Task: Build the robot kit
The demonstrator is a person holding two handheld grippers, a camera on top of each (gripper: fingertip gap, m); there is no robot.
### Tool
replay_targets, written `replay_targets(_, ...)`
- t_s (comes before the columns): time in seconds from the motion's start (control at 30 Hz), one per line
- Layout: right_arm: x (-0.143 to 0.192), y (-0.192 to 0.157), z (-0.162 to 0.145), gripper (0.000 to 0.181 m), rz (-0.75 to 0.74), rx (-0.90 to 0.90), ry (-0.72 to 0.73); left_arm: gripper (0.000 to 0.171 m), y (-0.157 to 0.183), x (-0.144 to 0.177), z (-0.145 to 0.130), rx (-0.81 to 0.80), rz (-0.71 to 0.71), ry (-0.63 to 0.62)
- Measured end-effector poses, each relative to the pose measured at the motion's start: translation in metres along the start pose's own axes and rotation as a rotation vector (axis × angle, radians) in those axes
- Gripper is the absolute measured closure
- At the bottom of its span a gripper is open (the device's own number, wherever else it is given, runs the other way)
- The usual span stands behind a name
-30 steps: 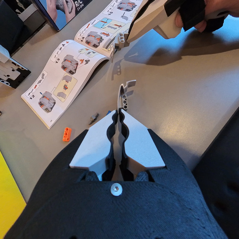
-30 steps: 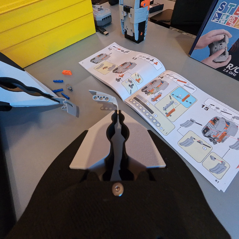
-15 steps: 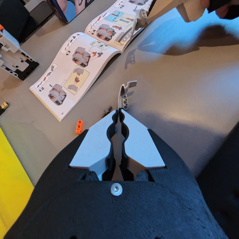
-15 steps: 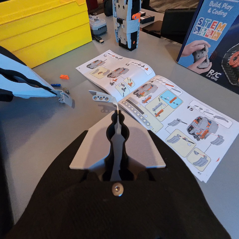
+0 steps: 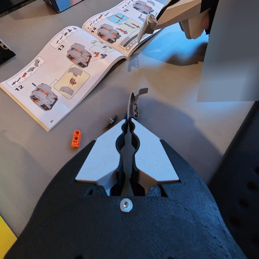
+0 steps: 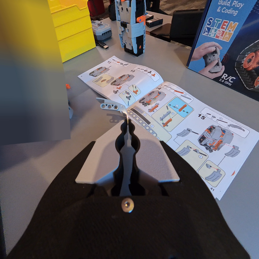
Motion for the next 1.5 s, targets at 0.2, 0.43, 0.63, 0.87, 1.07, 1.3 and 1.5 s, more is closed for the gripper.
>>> replay_targets(0.2,-0.006,0.003,0.023,0.181,0.006,-0.024,0.126,0.171,0.002,-0.001,0.001,-0.009,0.01,0.006)
replay_targets(0.43,-0.06,0.028,0.066,0.181,-0.071,0.184,0.126,0.171,0.004,-0.001,0.001,0.01,-0.017,0.011)
replay_targets(0.63,-0.094,0.043,0.075,0.181,-0.113,0.228,0.126,0.171,0.004,-0.001,0.0,0.016,-0.02,0.012)
replay_targets(0.87,-0.093,0.045,0.076,0.181,-0.145,0.25,0.165,0.171,0.004,-0.001,0.0,0.015,-0.012,0.01)
replay_targets(1.07,-0.091,0.043,0.077,0.181,-0.16,0.281,0.186,0.171,0.005,0.0,-0.001,-0.013,0.012,0.016)
replay_targets(1.3,-0.089,0.045,0.077,0.181,-0.152,0.259,0.204,0.171,0.004,0.0,-0.002,0.002,0.003,0.013)
replay_targets(1.5,-0.09,0.045,0.077,0.181,-0.15,0.256,0.201,0.171,0.004,0.0,-0.002,0.003,0.003,0.012)
Point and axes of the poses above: each gripper's, where its closed fingertips meet, x back along the fingers, z out of its top, y = z × x across the jaws, the point moved 5 cm from there along x, back along the fingers, and after that the axes turned 11 degrees about z, right-handed, at the moved point
